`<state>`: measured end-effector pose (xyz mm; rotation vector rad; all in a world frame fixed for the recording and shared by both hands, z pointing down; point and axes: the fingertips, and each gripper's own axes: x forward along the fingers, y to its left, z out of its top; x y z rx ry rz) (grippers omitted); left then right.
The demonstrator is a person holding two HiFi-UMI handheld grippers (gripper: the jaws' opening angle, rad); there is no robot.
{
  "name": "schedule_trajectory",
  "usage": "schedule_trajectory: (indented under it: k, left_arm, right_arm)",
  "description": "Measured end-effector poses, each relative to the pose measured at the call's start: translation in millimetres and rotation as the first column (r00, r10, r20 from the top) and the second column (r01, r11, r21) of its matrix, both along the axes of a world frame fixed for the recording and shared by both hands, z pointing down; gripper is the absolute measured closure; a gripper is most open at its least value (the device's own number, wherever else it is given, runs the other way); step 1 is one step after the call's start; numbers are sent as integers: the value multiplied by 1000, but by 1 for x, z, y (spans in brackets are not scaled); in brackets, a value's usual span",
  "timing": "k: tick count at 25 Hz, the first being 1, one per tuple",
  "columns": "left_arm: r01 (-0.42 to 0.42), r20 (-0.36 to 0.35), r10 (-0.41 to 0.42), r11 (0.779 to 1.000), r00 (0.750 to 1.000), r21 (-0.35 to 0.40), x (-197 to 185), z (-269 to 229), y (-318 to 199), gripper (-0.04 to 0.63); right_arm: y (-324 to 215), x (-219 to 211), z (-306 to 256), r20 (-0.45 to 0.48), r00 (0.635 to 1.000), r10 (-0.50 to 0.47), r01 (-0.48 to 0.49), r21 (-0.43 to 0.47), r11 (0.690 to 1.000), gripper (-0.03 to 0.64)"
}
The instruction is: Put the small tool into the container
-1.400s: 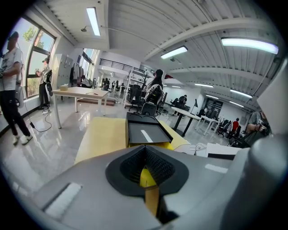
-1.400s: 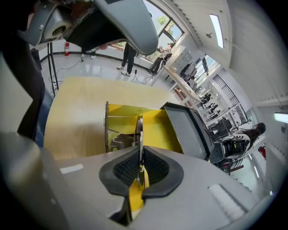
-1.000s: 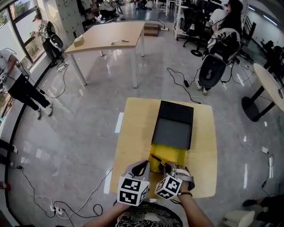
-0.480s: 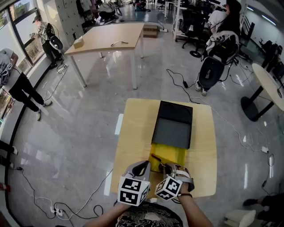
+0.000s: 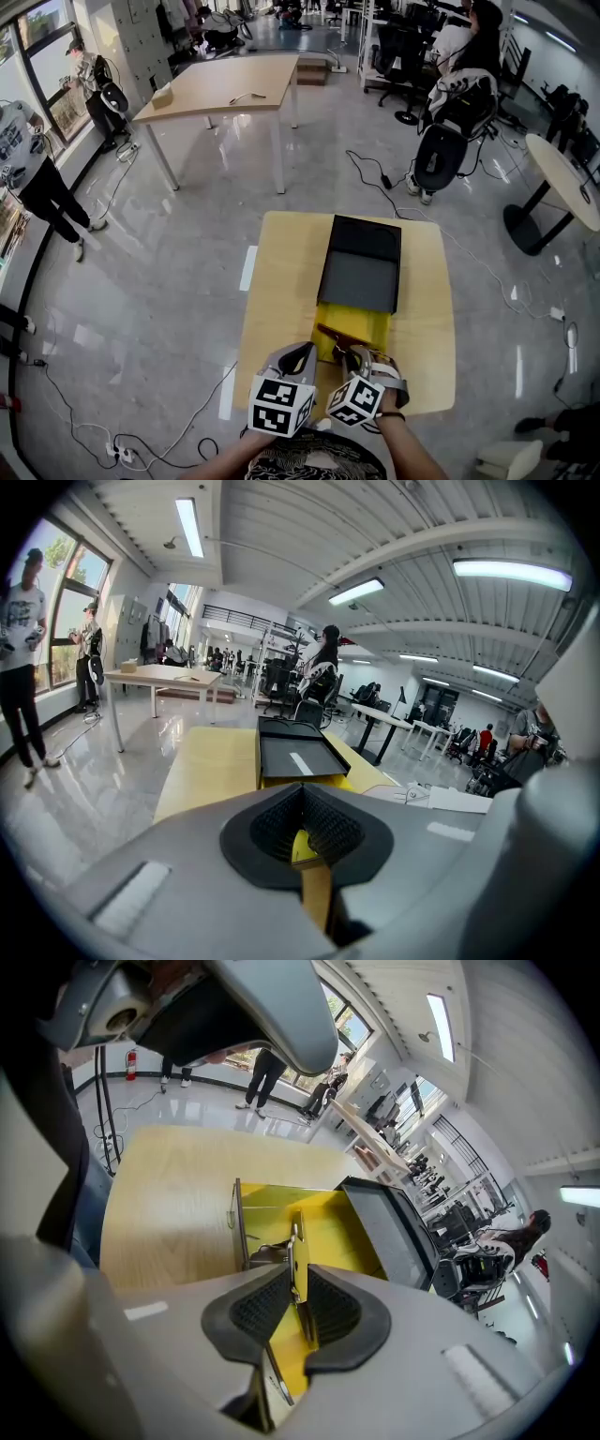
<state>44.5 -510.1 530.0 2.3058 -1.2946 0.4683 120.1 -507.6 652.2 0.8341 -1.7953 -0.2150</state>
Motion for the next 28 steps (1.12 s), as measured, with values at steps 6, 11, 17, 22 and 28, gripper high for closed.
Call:
schedule_trajectory:
  k: [6, 11, 17, 22, 28]
  left_arm:
    - [-6, -1, 6, 1000, 1000, 3, 13, -18, -1, 588]
    - [-16, 0, 16, 1000, 1000, 10, 13, -11, 22, 588]
    - [-32, 1, 32, 999, 999, 17, 38, -10, 45, 588]
    - [-41, 3, 41, 999, 999, 32, 55, -22, 63, 588]
    - [-50, 10, 50, 998, 999, 46, 80, -22, 81, 586]
  right_arm:
    - [0, 11, -18, 22, 1000, 21, -21, -9, 1000, 557]
    - [23, 11, -19, 79, 995, 60, -59, -9, 998, 560]
    - [41, 31, -43, 213, 968, 134, -138, 1, 990, 581]
    - [58, 43, -84, 355, 915, 192, -209, 10, 978, 607]
    - [77, 59, -115, 497, 840, 217, -250, 0, 968, 611]
